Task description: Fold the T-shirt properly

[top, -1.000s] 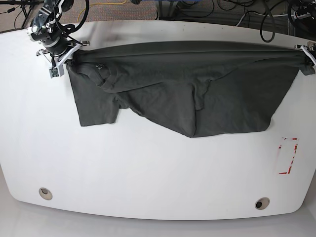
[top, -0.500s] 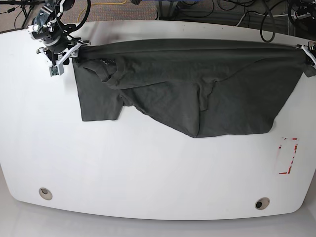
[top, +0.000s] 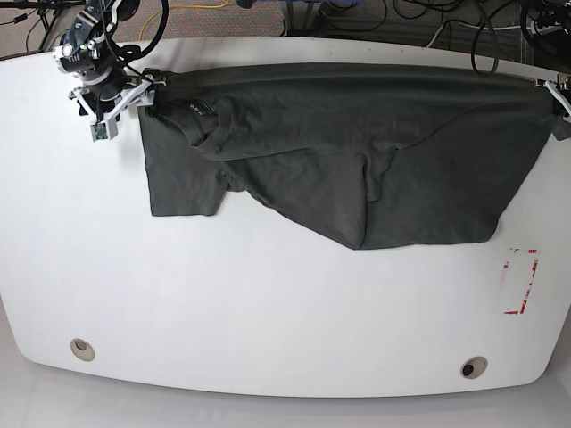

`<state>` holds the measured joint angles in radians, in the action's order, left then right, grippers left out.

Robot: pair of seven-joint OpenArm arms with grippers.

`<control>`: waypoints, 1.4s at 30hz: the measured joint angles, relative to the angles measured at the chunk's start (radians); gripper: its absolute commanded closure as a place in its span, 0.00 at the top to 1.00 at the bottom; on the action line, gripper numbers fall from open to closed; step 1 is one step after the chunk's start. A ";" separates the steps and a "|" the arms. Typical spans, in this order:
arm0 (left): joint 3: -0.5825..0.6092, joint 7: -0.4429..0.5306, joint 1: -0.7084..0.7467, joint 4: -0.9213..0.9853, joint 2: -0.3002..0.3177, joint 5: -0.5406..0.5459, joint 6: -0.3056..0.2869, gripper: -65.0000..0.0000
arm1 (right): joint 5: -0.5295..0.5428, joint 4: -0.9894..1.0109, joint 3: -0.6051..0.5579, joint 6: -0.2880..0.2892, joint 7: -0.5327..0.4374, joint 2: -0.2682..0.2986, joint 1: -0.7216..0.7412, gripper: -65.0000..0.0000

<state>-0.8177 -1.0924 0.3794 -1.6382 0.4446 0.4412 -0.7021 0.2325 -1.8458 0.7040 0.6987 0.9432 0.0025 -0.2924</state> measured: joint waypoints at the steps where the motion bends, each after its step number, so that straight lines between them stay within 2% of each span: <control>1: 0.000 0.000 0.000 0.000 0.000 0.000 0.002 0.00 | 0.005 0.015 0.013 0.001 -0.004 -0.006 0.023 0.70; 8: 0.000 0.000 0.000 0.000 0.000 -0.001 0.002 0.00 | 0.006 0.069 0.052 -0.001 -0.008 -0.024 0.104 0.71; 17: 0.000 0.000 0.000 0.000 0.000 -0.001 0.002 0.00 | 0.000 0.151 0.049 -0.003 -0.007 -0.025 0.126 0.71; 21: 0.000 0.000 0.000 0.000 0.000 0.000 0.002 0.00 | 0.020 0.189 0.049 0.002 -0.051 -0.023 0.128 0.70; 27: 0.000 0.000 0.000 0.000 0.000 -0.001 0.002 0.00 | 0.035 0.201 0.049 0.001 -0.054 -0.020 0.129 0.70; 40: 0.000 0.000 -0.003 0.000 0.000 -0.001 0.002 0.00 | 0.054 0.196 -0.014 0.003 -0.095 -0.090 0.108 0.69; 42: 0.000 0.000 -0.003 0.000 0.000 0.000 0.002 0.00 | 0.054 0.196 -0.013 0.006 -0.101 -0.095 0.108 0.66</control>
<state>-0.8173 -1.0924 0.3759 -1.6382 0.4446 0.4412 -0.7002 0.2867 -1.6501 0.6910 0.7044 0.8421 -0.0929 -0.1848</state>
